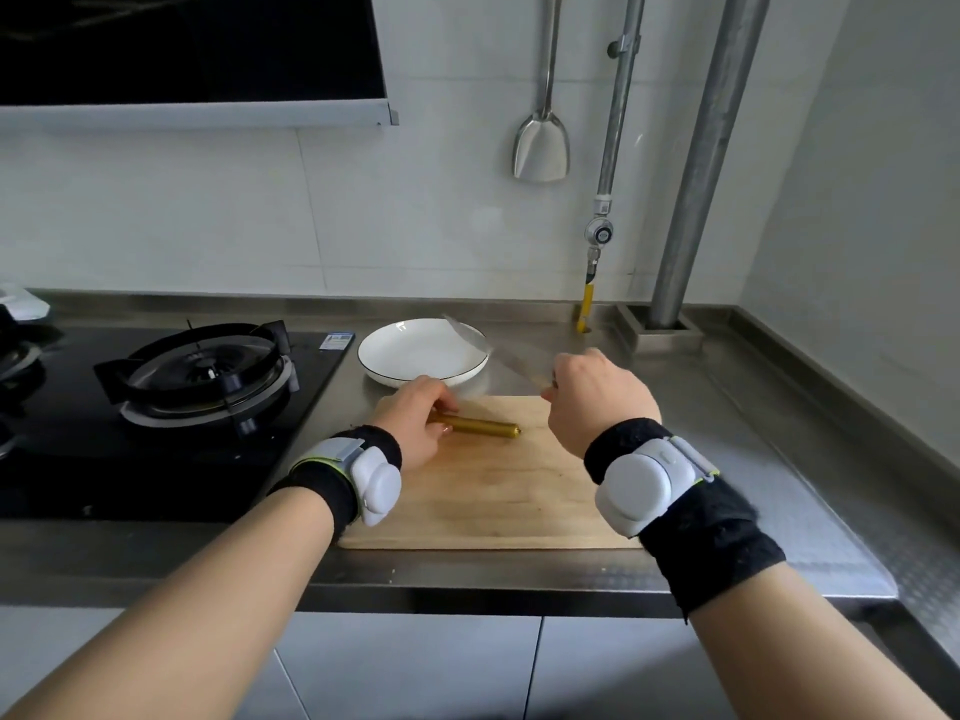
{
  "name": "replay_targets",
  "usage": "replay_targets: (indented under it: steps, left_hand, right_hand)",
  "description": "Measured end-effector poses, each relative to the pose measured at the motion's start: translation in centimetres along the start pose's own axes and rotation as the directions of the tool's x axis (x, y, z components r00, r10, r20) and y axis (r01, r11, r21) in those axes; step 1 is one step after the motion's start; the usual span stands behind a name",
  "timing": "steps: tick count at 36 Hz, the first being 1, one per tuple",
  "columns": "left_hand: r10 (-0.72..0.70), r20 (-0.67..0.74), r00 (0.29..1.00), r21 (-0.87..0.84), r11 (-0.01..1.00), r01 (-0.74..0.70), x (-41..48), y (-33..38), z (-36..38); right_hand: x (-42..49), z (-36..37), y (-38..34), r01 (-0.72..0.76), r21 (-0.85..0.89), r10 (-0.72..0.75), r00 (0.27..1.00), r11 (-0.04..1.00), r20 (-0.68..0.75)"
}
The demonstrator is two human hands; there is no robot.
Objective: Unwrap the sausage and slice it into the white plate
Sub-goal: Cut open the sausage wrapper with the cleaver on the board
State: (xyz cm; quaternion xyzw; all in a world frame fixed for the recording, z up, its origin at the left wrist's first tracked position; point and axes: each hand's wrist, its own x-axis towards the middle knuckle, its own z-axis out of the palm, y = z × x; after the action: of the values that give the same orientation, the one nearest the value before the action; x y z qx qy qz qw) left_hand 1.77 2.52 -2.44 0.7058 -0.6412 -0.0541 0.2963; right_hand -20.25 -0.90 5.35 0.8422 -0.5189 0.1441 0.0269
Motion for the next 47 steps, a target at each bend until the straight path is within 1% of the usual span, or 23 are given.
replay_targets:
  steps: [2, 4, 10, 18, 24, 27, 32, 40, 47]
  left_hand:
    - [-0.015, -0.027, 1.0, -0.013, 1.0, 0.014, -0.2, -0.6, -0.1]
    - [-0.017, -0.047, 0.999, -0.019, 1.0, 0.016, -0.3, -1.2, -0.1]
    - [-0.106, -0.097, 0.99, -0.129, 0.987, 0.093, -0.8, -2.1, 0.2]
    - [-0.163, -0.139, 0.977, -0.17, 0.976, 0.138, -0.8, -2.5, 0.4]
    - [-0.218, -0.237, 0.947, -0.234, 0.959, 0.162, -1.0, -2.5, 0.1]
    - [-0.218, -0.258, 0.941, -0.231, 0.96, 0.159, -1.1, -2.5, -0.2]
    - [-0.167, -0.229, 0.959, -0.152, 0.979, 0.134, -1.3, -2.3, 0.0]
    - [-0.168, -0.161, 0.972, -0.116, 0.982, 0.151, -1.5, -2.0, -0.4]
    - [-0.216, -0.135, 0.967, -0.05, 0.976, 0.212, -1.1, -2.2, -0.5]
  right_hand:
    - [0.3, -0.3, -0.4, 0.028, 0.007, -0.028, 0.998, 1.0, -0.049]
    - [0.5, -0.7, -1.0, 0.034, 0.002, -0.033, 0.998, 0.999, -0.053]
    - [1.2, -1.6, -2.4, 0.052, -0.023, -0.052, 0.999, 0.998, 0.012]
    - [1.7, -2.4, -3.0, 0.096, -0.003, -0.095, 0.992, 0.995, 0.077]
    - [1.8, -3.0, -3.3, 0.125, -0.025, -0.122, 0.986, 0.992, 0.113]
    - [1.7, -3.2, -3.6, 0.145, -0.044, -0.137, 0.98, 0.989, 0.141]
    - [1.7, -3.5, -3.6, 0.16, -0.086, -0.146, 0.977, 0.983, 0.155]
    - [1.7, -3.6, -3.7, 0.197, -0.129, -0.173, 0.968, 0.972, 0.182]
    - [1.9, -3.7, -4.1, 0.232, -0.165, -0.199, 0.96, 0.959, 0.195]
